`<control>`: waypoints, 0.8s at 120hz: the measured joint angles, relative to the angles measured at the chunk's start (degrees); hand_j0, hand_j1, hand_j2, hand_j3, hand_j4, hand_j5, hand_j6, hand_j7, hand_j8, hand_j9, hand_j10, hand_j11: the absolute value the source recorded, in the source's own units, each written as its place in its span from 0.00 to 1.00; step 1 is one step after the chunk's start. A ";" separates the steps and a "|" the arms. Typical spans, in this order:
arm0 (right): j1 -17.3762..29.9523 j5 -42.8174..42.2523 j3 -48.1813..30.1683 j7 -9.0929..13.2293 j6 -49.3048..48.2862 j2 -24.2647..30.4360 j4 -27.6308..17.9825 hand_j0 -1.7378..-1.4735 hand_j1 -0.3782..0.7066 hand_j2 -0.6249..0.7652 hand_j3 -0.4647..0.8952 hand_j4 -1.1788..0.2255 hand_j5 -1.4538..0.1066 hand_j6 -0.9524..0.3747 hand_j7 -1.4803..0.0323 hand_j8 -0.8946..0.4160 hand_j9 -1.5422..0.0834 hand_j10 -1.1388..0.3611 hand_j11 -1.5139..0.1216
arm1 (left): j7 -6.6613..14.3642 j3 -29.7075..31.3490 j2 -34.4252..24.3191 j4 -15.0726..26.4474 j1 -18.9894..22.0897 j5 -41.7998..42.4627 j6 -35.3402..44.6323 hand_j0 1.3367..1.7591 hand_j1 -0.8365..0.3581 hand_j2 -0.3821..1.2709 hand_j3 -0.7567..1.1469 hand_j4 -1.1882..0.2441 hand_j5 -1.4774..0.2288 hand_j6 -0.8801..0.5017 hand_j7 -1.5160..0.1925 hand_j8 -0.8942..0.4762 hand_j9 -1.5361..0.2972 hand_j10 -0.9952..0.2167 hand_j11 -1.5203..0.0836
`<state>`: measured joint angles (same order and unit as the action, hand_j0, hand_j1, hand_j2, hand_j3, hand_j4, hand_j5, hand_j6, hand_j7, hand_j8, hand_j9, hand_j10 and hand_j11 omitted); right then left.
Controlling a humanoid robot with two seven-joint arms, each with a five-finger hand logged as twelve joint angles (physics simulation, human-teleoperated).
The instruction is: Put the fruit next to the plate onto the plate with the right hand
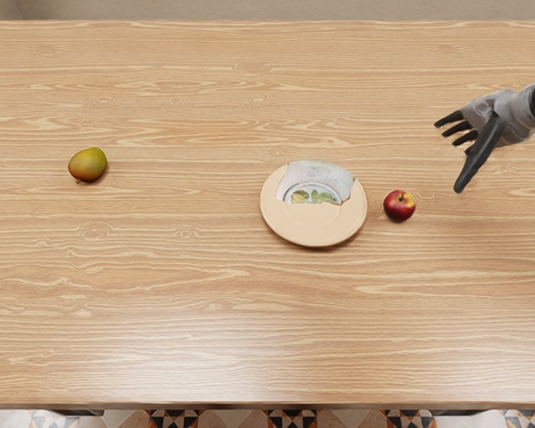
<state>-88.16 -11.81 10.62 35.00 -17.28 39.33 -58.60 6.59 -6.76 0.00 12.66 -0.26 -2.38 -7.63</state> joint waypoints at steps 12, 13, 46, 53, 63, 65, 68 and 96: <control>-7.17 -2.14 9.17 0.00 5.51 -7.13 -2.00 0.30 0.06 0.45 0.34 0.82 0.91 0.70 0.96 0.66 0.93 0.74 0.90 | 0.00 0.01 0.00 0.00 0.00 0.00 0.00 0.76 0.99 0.23 0.40 0.83 0.87 0.64 0.89 0.65 0.84 0.82 0.95; -7.52 -2.24 9.85 0.00 6.15 -7.58 -2.42 0.30 0.06 0.45 0.34 0.82 0.91 0.70 0.96 0.66 0.93 0.74 0.90 | 0.00 0.01 0.00 0.00 0.00 0.01 0.00 0.76 0.99 0.23 0.40 0.83 0.87 0.64 0.89 0.65 0.84 0.82 0.95; -10.22 -2.70 19.83 0.00 29.66 -12.73 -15.83 0.30 0.07 0.44 0.34 0.81 0.90 0.68 0.94 0.65 0.92 0.73 0.89 | 0.00 0.00 0.00 0.00 0.00 0.01 -0.01 0.76 0.99 0.23 0.40 0.83 0.87 0.64 0.89 0.65 0.84 0.82 0.95; -8.98 -2.69 20.31 0.00 33.40 -13.40 -17.68 0.30 0.08 0.44 0.34 0.80 0.89 0.68 0.94 0.64 0.91 0.73 0.89 | 0.00 0.01 0.00 0.00 0.00 0.01 -0.01 0.76 0.99 0.23 0.40 0.83 0.87 0.64 0.89 0.65 0.84 0.82 0.95; -7.59 -2.68 20.65 0.00 36.39 -13.75 -19.03 0.30 0.09 0.44 0.34 0.80 0.89 0.67 0.93 0.64 0.90 0.72 0.88 | 0.00 0.01 0.00 0.00 0.00 0.01 0.00 0.76 0.99 0.23 0.40 0.83 0.87 0.64 0.89 0.65 0.84 0.82 0.95; -7.32 -2.68 20.70 0.00 37.02 -13.82 -19.18 0.30 0.09 0.44 0.34 0.80 0.88 0.67 0.93 0.64 0.90 0.72 0.88 | 0.00 0.00 0.00 0.00 0.00 0.01 0.00 0.76 0.99 0.23 0.40 0.83 0.87 0.64 0.89 0.65 0.84 0.82 0.95; -6.92 -2.67 20.75 0.00 37.88 -13.93 -19.39 0.30 0.09 0.44 0.34 0.80 0.88 0.67 0.93 0.64 0.90 0.72 0.88 | 0.00 0.01 0.00 0.00 0.00 0.01 -0.01 0.76 0.99 0.23 0.40 0.83 0.87 0.64 0.89 0.65 0.84 0.82 0.95; -3.69 -2.67 20.75 0.00 42.78 -14.90 -19.81 0.30 0.12 0.44 0.34 0.78 0.86 0.65 0.91 0.62 0.88 0.70 0.86 | 0.00 0.00 0.00 0.00 0.00 0.01 0.01 0.76 0.99 0.23 0.40 0.83 0.87 0.64 0.89 0.65 0.84 0.82 0.95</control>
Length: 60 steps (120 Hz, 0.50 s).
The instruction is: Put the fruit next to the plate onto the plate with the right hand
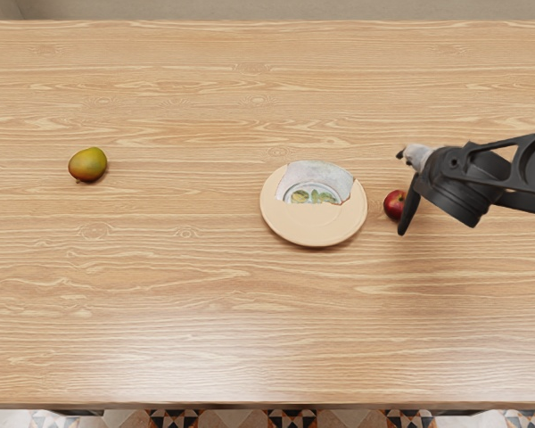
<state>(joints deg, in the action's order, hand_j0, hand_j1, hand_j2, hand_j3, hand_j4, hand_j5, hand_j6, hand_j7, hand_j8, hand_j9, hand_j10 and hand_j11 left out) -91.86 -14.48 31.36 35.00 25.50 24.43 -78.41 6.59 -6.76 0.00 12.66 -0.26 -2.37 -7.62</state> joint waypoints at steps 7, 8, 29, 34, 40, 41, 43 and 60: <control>0.47 0.00 -0.15 0.00 0.85 -0.10 0.06 0.30 0.13 0.44 0.34 0.77 0.85 0.64 0.90 0.61 0.87 0.69 0.85 | 0.00 0.01 0.00 0.00 0.00 0.00 -0.01 0.76 0.99 0.23 0.40 0.83 0.87 0.64 0.89 0.65 0.84 0.82 0.95; 0.55 0.00 -0.18 0.00 1.00 -0.12 0.07 0.30 0.14 0.44 0.34 0.77 0.85 0.64 0.89 0.60 0.87 0.69 0.85 | 0.00 0.00 0.00 0.00 0.00 0.00 0.00 0.76 0.99 0.23 0.40 0.83 0.87 0.64 0.89 0.65 0.84 0.82 0.95; 2.79 -0.01 -1.42 0.00 3.38 -2.93 2.30 0.30 0.20 0.43 0.34 0.73 0.80 0.60 0.84 0.56 0.82 0.65 0.80 | 0.00 0.00 0.00 0.00 0.00 0.00 -0.02 0.76 0.99 0.23 0.40 0.83 0.87 0.64 0.89 0.65 0.84 0.82 0.95; 3.23 -0.01 -1.56 0.00 3.59 -3.40 2.79 0.30 0.21 0.43 0.34 0.72 0.79 0.59 0.83 0.55 0.81 0.65 0.79 | 0.00 0.01 0.00 0.00 0.00 0.00 -0.01 0.76 0.99 0.23 0.40 0.83 0.87 0.64 0.89 0.65 0.84 0.82 0.95; 4.02 -0.01 -1.64 0.00 3.76 -3.74 3.45 0.30 0.24 0.42 0.34 0.70 0.77 0.57 0.82 0.54 0.80 0.63 0.77 | 0.00 0.00 0.00 0.00 0.00 0.00 -0.01 0.76 0.99 0.23 0.40 0.83 0.87 0.64 0.89 0.65 0.84 0.82 0.95; 4.14 -0.01 -1.65 0.00 3.78 -3.79 3.55 0.30 0.24 0.42 0.34 0.70 0.77 0.57 0.81 0.53 0.79 0.63 0.77 | 0.00 0.00 0.00 0.00 0.00 0.00 -0.01 0.76 0.99 0.23 0.40 0.83 0.87 0.64 0.89 0.65 0.84 0.82 0.95; 4.35 -0.01 -1.67 0.00 3.82 -3.88 3.73 0.30 0.25 0.42 0.34 0.70 0.77 0.57 0.81 0.53 0.79 0.63 0.77 | 0.00 0.01 0.00 0.00 0.00 0.00 -0.02 0.76 0.99 0.23 0.40 0.83 0.87 0.64 0.89 0.65 0.84 0.82 0.95; 5.16 -0.02 -1.72 0.00 3.98 -4.22 4.49 0.30 0.30 0.41 0.34 0.66 0.72 0.53 0.76 0.49 0.75 0.59 0.73 | 0.00 0.00 0.00 0.00 0.00 0.00 -0.01 0.76 0.99 0.23 0.40 0.83 0.87 0.64 0.89 0.65 0.84 0.82 0.95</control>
<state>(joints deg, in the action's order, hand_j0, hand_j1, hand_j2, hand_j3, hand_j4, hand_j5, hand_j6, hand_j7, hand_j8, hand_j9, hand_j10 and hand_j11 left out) -86.69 -14.50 29.64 35.00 29.48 20.21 -73.93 6.59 -6.76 0.00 12.66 -0.26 -2.37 -7.62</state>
